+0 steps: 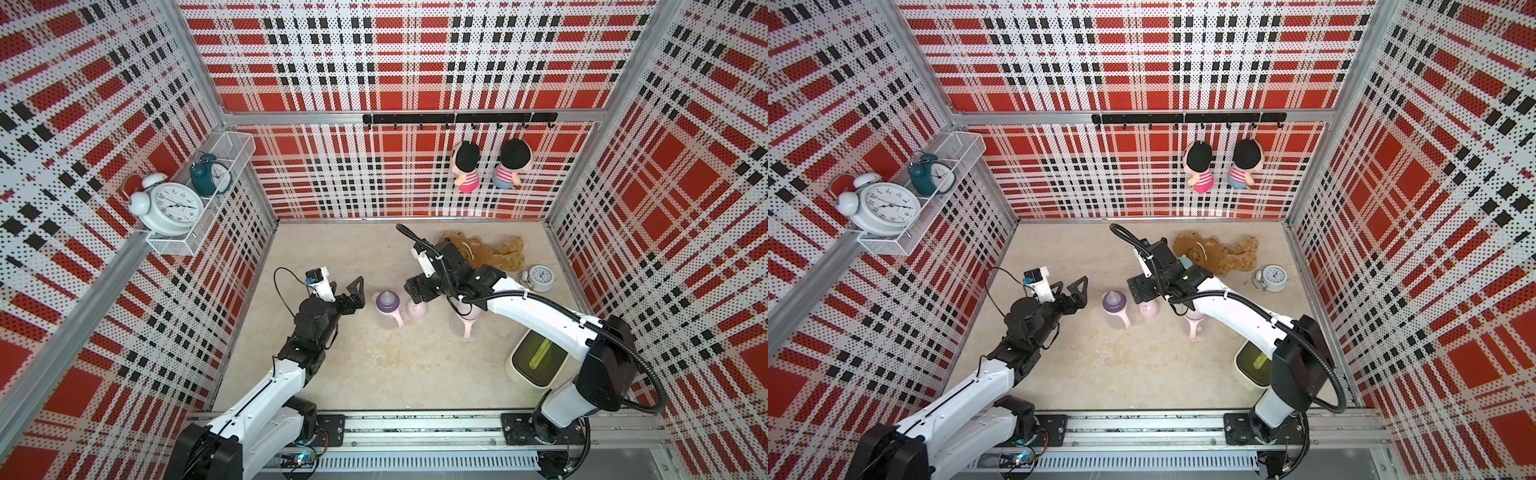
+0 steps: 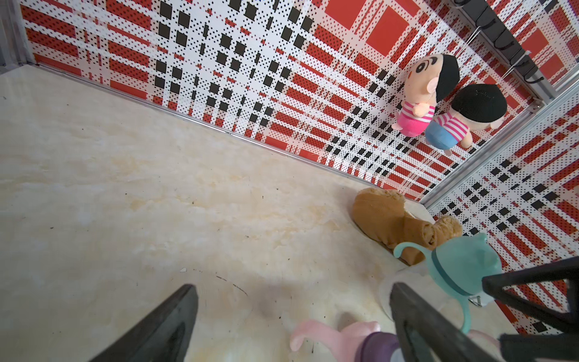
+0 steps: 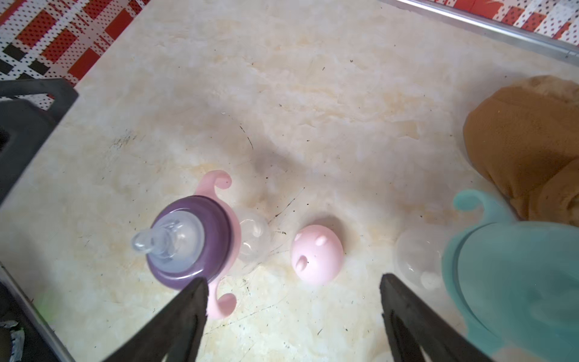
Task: Assemble the baby bottles
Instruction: Pick up the lid from the center of the board.
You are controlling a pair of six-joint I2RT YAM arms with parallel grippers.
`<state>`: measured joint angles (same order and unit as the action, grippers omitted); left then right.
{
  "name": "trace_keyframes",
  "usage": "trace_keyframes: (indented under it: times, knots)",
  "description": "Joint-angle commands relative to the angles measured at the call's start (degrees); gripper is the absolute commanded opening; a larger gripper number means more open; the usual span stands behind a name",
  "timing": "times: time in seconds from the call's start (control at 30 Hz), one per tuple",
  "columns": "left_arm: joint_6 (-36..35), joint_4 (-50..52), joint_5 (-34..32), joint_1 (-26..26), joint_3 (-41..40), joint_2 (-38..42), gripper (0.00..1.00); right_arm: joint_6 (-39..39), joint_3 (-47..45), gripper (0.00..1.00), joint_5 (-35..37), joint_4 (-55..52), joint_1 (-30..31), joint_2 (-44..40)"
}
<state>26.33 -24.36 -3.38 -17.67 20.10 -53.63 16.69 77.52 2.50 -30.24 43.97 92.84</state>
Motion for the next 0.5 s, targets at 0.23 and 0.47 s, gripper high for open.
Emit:
trace_keyframes:
  times: [0.23, 0.47]
  knots:
    - [0.39, 1.19, -0.45, 2.10, 0.51, 0.40, 0.98, 2.11, 0.93, 0.84, 1.31, 1.24, -0.63, 11.96]
    - [0.48, 1.31, 0.39, 2.93, 0.55, 0.03, 0.98, 3.69, 1.04, 0.83, 0.37, 2.46, -0.72, 16.73]
